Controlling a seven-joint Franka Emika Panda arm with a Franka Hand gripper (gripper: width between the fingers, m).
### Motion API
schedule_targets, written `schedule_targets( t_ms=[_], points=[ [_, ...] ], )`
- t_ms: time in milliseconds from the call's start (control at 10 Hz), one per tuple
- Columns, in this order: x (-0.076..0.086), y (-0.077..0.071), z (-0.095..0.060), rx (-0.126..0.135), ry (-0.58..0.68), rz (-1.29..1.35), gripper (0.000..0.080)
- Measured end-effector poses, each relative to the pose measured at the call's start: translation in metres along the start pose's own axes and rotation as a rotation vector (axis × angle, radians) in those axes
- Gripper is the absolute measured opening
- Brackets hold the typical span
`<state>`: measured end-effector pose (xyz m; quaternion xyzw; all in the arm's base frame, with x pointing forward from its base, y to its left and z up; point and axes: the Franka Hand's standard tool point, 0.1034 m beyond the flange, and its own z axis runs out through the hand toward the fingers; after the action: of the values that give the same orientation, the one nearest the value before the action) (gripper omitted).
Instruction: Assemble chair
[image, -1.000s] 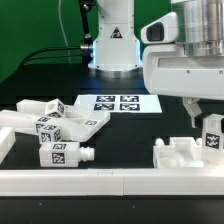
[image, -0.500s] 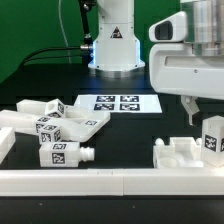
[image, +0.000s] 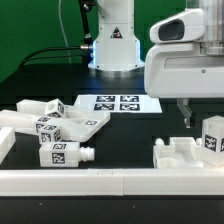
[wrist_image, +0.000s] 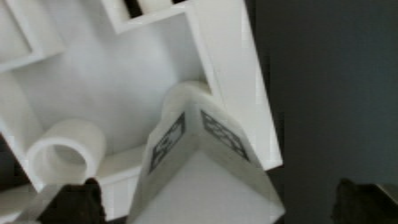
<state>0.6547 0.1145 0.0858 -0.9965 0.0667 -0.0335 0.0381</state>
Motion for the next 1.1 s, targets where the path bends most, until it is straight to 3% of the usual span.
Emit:
schedule_targets(
  t_ms=[100, 200, 400, 500, 600, 700, 800, 1100],
  points=[
    [-0.0018, 0.0008, 0.0010, -0.022, -0.007, -0.236, 0.0649],
    [-0.0051, -0.0001, 0.0026, -0.020, -0.031, -0.395, 0.0649],
    [-0.0053, -0.0007, 0.0030, -0.018, -0.030, -0.366, 0.0649],
    [-0.0054, -0.0004, 0.0033, -0.018, -0.030, -0.363, 0.0557],
    [-0.0057, -0.0010, 0.0035, -0.017, -0.030, -0.290, 0.0383],
    [-0.0058, -0.0011, 0.0036, -0.019, -0.029, -0.220, 0.0383],
    [-0.0057, -0.0006, 0.0038, -0.020, -0.029, -0.184, 0.0284],
    [-0.0033, -0.0033, 0.0046, -0.029, -0.015, 0.303, 0.0284]
  ],
)
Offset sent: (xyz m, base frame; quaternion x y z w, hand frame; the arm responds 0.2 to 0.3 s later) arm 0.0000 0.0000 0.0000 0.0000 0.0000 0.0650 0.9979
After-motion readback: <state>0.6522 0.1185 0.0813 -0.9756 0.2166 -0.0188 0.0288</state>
